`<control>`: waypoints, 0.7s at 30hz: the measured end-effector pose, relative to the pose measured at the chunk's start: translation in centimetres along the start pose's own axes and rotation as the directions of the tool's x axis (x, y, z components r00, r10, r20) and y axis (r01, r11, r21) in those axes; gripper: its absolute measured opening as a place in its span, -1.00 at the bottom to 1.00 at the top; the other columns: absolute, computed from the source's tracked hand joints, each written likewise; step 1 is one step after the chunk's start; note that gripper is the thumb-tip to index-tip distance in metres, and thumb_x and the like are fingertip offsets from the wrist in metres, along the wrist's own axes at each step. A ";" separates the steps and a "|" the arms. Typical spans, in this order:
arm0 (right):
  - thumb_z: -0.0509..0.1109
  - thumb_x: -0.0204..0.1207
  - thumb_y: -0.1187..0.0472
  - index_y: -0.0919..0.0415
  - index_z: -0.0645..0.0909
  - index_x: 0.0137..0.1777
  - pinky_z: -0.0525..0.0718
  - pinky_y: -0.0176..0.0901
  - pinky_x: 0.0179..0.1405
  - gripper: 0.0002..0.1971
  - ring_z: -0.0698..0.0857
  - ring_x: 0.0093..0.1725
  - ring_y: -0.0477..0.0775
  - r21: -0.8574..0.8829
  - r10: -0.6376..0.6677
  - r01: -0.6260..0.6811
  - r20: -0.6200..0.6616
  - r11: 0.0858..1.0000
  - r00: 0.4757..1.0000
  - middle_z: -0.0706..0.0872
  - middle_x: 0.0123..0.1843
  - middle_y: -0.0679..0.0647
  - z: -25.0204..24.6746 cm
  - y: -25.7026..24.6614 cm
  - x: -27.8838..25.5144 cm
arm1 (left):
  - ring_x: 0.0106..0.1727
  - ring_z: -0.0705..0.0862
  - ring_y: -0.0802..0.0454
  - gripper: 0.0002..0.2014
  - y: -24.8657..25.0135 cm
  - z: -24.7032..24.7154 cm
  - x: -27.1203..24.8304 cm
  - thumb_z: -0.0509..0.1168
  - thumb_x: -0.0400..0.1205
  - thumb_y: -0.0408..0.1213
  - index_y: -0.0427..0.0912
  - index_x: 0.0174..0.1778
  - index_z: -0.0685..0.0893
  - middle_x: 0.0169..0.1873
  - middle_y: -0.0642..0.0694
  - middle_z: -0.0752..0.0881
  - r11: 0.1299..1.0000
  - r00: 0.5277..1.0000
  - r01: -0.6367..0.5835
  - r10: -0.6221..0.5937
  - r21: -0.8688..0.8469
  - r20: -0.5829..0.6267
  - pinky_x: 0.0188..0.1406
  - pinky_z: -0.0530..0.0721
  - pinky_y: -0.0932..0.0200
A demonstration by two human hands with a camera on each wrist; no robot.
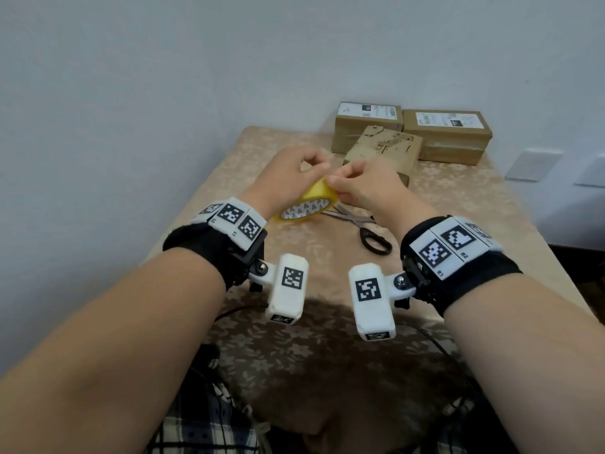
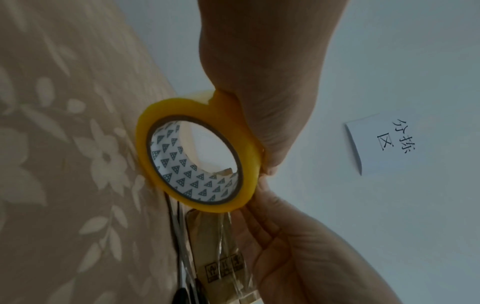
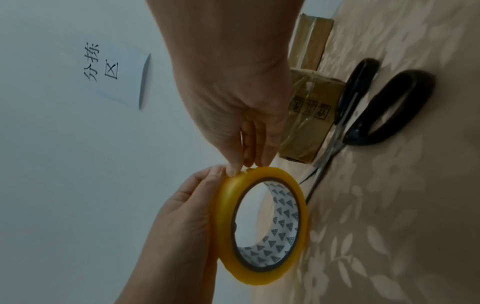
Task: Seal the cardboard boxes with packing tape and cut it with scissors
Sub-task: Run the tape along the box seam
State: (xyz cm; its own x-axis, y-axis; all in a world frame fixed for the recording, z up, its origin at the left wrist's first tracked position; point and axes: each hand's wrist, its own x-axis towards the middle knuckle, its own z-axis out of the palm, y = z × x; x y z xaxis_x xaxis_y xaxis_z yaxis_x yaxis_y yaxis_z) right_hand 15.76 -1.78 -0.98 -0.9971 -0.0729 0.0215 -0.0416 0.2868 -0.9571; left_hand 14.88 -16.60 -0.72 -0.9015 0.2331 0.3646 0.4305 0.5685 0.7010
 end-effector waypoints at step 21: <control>0.42 0.57 0.30 0.18 0.63 -0.30 0.69 -0.04 -0.19 -0.81 0.63 -0.26 0.12 -0.084 -0.090 0.082 -0.089 0.993 0.992 0.70 -0.29 0.22 0.3 -0.2 0.1 | 0.03 0.51 0.13 -0.94 -2.2 -0.9 -0.3 0.33 0.60 -0.26 -0.06 -0.04 0.61 0.05 -0.08 0.61 0.992 0.996 0.057 -0.064 0.117 0.060 -0.11 0.37 0.29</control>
State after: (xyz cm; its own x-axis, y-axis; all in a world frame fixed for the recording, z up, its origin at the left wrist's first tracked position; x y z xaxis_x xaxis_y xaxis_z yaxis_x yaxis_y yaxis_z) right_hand 15.69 -2.11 -0.84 -0.9910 -0.0128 0.1331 -0.1288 0.3591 -0.9244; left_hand 14.27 -18.62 -1.84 -0.9284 0.2426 0.2815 0.3702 0.6690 0.6445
